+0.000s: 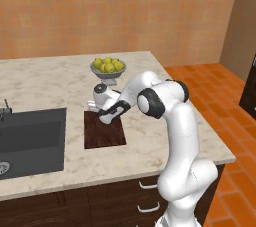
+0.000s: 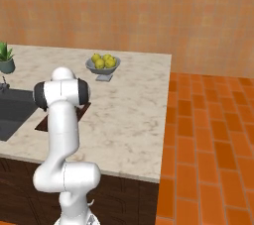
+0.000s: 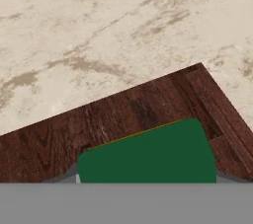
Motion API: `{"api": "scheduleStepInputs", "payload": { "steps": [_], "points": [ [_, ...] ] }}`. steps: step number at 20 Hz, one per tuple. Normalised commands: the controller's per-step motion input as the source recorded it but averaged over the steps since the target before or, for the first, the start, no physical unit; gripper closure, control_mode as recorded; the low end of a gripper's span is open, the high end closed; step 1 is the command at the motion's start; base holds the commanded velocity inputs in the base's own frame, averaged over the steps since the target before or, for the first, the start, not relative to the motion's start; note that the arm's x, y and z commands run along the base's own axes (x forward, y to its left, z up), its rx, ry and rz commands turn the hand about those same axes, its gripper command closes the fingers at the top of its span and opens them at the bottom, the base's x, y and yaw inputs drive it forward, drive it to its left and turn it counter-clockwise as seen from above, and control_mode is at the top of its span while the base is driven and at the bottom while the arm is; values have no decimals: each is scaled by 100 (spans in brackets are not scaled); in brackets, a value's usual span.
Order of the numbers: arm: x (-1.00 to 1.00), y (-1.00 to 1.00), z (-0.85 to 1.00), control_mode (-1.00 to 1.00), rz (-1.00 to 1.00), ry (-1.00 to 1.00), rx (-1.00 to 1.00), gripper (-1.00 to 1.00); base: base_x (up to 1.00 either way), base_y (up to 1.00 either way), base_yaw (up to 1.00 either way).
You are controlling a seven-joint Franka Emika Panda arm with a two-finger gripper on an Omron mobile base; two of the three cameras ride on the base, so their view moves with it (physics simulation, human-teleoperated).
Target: Pick up the sponge from the counter and clean the cutting board by briefly scrubbing or pressing down on the cutting board. Once finished, release the sponge.
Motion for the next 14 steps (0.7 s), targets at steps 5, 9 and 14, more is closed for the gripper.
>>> {"api": "scheduleStepInputs", "payload": {
  "steps": [5, 9, 14],
  "points": [
    [-100, 0, -99, -100, 0, 0, 1, 100, 0, 0, 0],
    [-100, 0, -100, -100, 0, 0, 0, 100, 0, 0, 0],
    [-100, 0, -100, -100, 0, 0, 0, 100, 0, 0, 0]
  ]
}}
